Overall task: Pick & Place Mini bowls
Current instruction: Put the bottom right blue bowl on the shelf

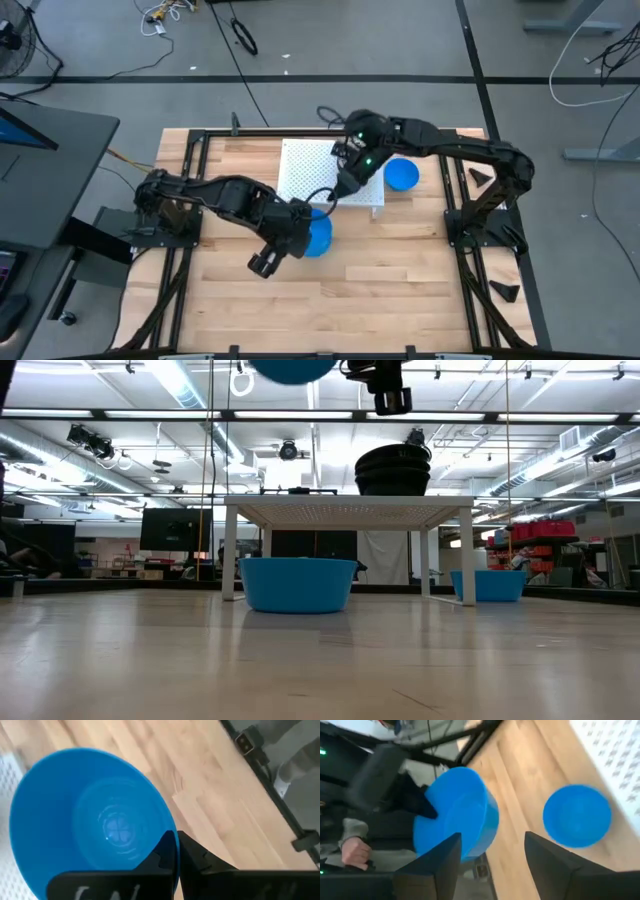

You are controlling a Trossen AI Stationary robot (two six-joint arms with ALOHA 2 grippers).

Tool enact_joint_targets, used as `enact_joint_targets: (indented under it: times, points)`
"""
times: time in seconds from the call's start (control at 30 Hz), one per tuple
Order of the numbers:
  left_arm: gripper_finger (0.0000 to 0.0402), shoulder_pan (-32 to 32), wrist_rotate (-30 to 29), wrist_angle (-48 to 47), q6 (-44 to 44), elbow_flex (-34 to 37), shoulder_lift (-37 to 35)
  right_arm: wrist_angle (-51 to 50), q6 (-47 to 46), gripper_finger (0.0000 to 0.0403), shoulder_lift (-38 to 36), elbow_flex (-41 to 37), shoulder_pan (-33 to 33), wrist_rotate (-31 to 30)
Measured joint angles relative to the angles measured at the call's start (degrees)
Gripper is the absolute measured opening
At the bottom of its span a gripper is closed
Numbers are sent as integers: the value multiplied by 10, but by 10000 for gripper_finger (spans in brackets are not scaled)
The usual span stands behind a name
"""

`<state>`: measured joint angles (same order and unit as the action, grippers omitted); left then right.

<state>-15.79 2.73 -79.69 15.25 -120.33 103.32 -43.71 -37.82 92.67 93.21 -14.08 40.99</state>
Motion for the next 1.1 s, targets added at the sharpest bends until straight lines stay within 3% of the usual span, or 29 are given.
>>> enact_joint_targets:
  times: [0.33, 0.57, 0.8, 1.1]
  points:
    - [4, 64, 1, -59, -56, 0, -14, 7, 98, 219, -61, 0, -30, -2]
    - [4, 117, 0, -69, -55, 0, -36, -54, 166, 207, -123, 0, -9, -116]
    - [4, 170, -45, -76, 15, -1, -40, -123, 184, 195, -160, 0, 41, -207]
    - [4, 230, -77, -77, 124, -1, -41, -128, 173, 192, -166, 0, 138, -240]
